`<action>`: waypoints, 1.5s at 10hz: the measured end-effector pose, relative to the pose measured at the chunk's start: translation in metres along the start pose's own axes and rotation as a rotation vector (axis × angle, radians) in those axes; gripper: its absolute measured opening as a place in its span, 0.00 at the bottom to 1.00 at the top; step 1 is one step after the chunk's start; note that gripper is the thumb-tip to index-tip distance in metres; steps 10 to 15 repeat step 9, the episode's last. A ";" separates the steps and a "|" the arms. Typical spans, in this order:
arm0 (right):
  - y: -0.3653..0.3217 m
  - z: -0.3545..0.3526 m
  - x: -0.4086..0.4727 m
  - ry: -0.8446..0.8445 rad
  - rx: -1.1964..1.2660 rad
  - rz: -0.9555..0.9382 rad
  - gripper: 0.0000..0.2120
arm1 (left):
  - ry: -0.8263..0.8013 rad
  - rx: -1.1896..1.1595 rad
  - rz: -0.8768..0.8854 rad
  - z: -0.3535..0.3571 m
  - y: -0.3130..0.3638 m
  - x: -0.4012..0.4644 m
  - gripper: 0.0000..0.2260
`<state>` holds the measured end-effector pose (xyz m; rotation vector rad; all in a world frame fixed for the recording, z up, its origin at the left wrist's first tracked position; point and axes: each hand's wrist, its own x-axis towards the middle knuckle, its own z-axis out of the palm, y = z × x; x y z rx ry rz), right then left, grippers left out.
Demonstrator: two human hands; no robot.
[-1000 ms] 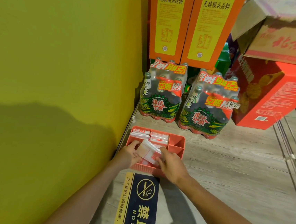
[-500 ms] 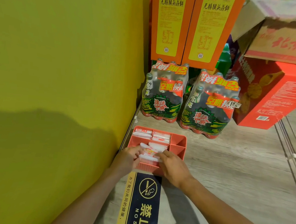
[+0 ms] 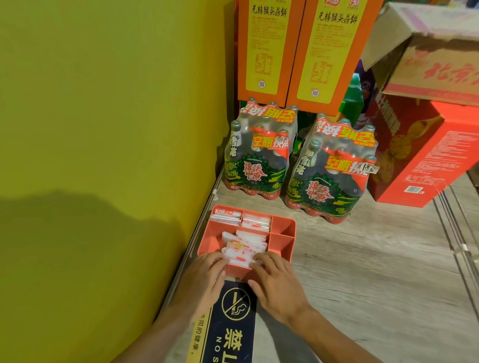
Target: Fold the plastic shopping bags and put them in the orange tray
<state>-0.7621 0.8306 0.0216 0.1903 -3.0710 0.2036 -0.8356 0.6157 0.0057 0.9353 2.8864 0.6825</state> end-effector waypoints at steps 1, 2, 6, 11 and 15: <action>-0.001 0.000 -0.002 -0.015 0.051 0.015 0.27 | -0.020 -0.009 0.004 -0.004 0.004 0.006 0.17; -0.004 0.002 0.000 -0.033 0.038 0.050 0.29 | -0.068 0.012 0.022 -0.007 0.005 0.013 0.18; -0.016 -0.018 0.017 -0.337 -0.004 0.142 0.47 | -0.392 0.176 -0.065 -0.014 0.018 0.036 0.28; -0.015 -0.039 -0.007 -0.326 0.141 0.150 0.42 | -0.408 0.195 0.005 -0.023 0.014 0.023 0.25; -0.015 -0.039 -0.007 -0.326 0.141 0.150 0.42 | -0.408 0.195 0.005 -0.023 0.014 0.023 0.25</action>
